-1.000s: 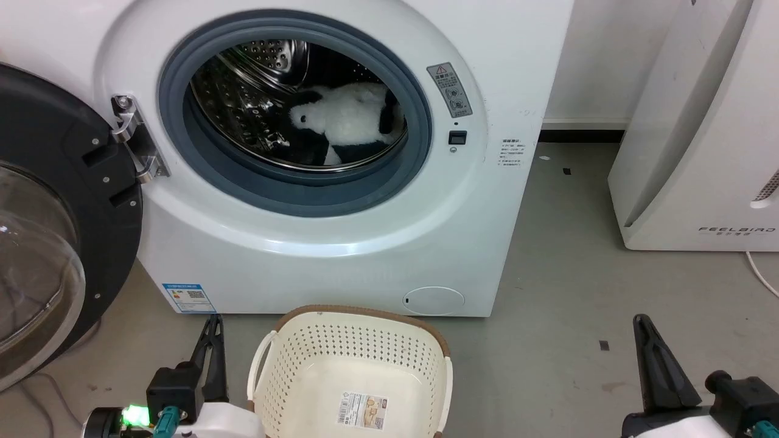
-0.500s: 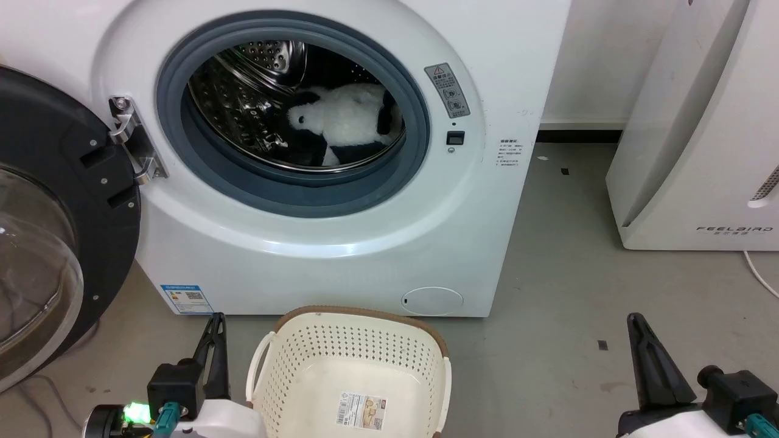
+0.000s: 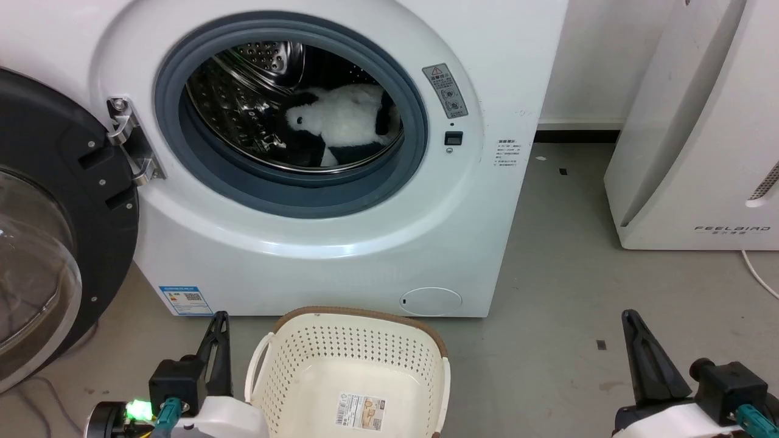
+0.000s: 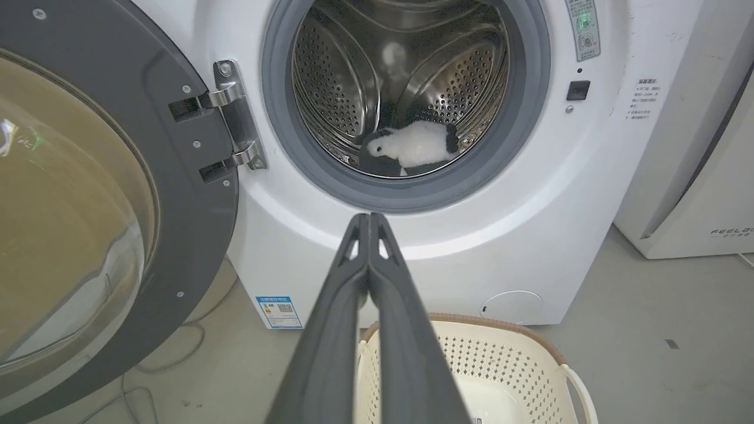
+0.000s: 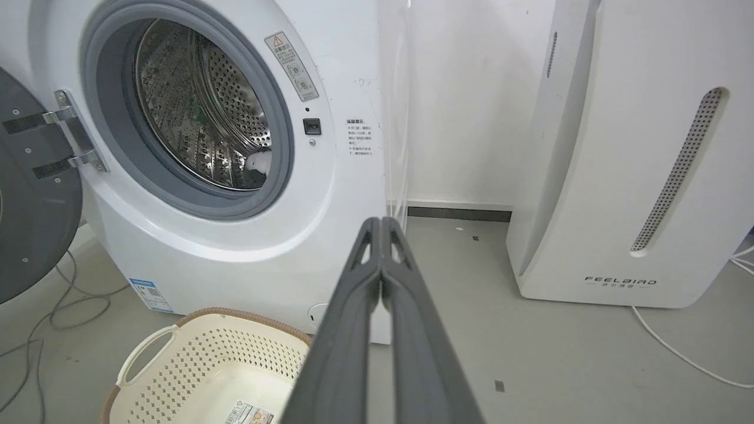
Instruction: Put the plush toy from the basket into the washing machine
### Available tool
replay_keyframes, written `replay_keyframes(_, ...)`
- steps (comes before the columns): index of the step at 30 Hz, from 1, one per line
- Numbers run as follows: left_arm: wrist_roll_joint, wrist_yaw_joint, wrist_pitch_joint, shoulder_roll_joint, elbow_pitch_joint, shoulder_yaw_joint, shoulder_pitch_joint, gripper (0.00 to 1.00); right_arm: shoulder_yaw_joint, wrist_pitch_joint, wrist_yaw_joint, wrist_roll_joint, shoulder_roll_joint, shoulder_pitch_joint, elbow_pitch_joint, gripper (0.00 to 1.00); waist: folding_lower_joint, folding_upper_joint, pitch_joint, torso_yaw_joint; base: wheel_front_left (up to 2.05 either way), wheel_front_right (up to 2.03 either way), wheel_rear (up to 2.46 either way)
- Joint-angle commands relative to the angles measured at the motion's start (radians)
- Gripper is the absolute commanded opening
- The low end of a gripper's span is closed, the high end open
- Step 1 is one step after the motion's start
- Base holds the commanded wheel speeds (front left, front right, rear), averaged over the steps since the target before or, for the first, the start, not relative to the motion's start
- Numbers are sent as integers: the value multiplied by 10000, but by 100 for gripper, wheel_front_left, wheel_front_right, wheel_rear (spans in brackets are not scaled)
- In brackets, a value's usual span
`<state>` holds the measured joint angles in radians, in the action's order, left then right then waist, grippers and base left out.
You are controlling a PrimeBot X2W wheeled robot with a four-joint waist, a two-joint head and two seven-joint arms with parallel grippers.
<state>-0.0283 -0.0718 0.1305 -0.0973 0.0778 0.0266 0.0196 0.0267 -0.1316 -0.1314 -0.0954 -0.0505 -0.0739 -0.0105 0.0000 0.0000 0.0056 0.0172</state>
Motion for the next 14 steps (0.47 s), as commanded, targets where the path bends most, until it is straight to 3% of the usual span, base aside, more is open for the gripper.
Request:
replay_keyframes(1,82,66,-66,54,-85,-33,-98,0,-25,72,4,68,2,163,29,0,0,0,-1,-3,0,0,0)
replay_keyframes(14,125,206,-332,144,-234,-83,-119,0,-77,339,5,258,2,286,45,0,0,0,-13,-40,0,0,0)
